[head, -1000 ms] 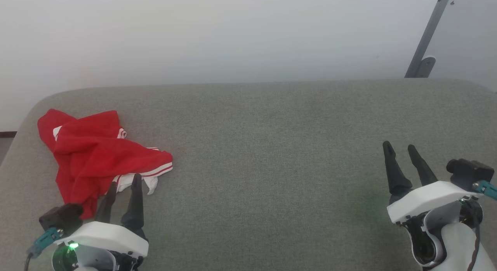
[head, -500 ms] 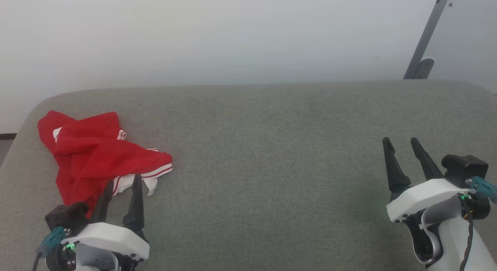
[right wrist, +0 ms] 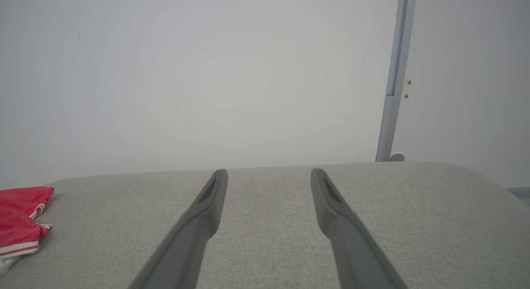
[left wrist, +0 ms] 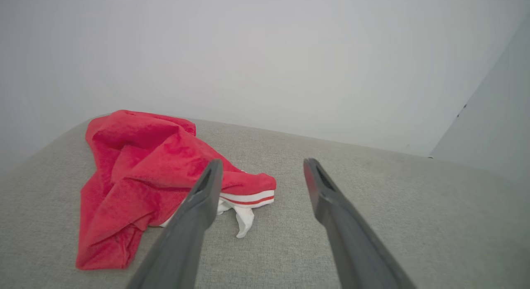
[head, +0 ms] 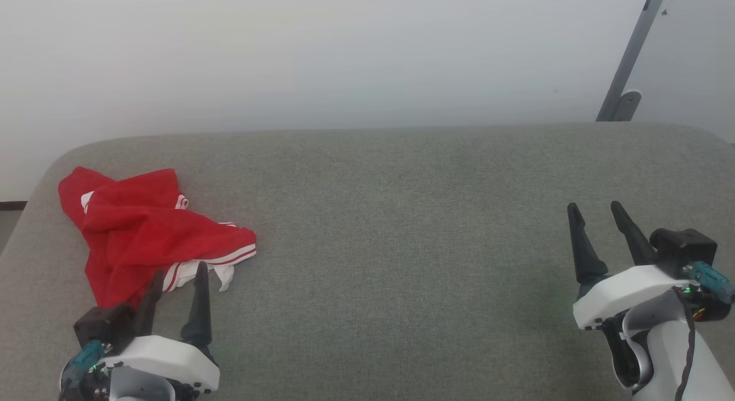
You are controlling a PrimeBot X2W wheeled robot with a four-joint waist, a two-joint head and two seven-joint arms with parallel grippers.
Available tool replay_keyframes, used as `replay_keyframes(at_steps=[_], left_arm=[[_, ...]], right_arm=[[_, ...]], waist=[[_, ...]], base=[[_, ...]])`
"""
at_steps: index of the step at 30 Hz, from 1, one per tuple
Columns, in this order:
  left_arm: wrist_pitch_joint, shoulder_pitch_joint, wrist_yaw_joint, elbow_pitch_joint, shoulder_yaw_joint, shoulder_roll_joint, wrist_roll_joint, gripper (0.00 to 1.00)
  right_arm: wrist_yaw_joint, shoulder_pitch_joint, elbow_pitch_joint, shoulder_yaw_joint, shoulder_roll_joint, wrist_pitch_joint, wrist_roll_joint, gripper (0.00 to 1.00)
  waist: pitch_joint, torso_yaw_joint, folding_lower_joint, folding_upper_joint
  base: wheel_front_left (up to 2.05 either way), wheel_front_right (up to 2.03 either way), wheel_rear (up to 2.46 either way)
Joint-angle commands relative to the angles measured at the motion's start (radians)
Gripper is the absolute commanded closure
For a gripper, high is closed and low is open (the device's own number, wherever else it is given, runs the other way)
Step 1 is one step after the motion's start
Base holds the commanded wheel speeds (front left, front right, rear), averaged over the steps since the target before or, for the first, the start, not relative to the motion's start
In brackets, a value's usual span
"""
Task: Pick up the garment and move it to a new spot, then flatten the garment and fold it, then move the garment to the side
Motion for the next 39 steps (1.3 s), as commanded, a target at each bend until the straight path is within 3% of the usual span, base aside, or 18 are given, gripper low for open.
replay_keyframes(at_steps=[1,39], left_arm=[[-0.011,-0.004,-0.007,0.003,0.005,0.001,0.024,0.00],[-0.078,-0.023,-0.054,0.103,0.036,-0.019,0.237,0.00]], right_arm=[[0.000,-0.019,-0.001,-0.004,-0.001,-0.013,-0.017,0.00],[0.000,-0.012,0.017,-0.037,0.001,-0.080,-0.144,0.00]], waist=[[-0.002,0.000,0.0000,0.0000],[-0.015,0.015,0.0000,0.0000]], base=[[0.00,0.00,0.00],[0.00,0.00,0.00]])
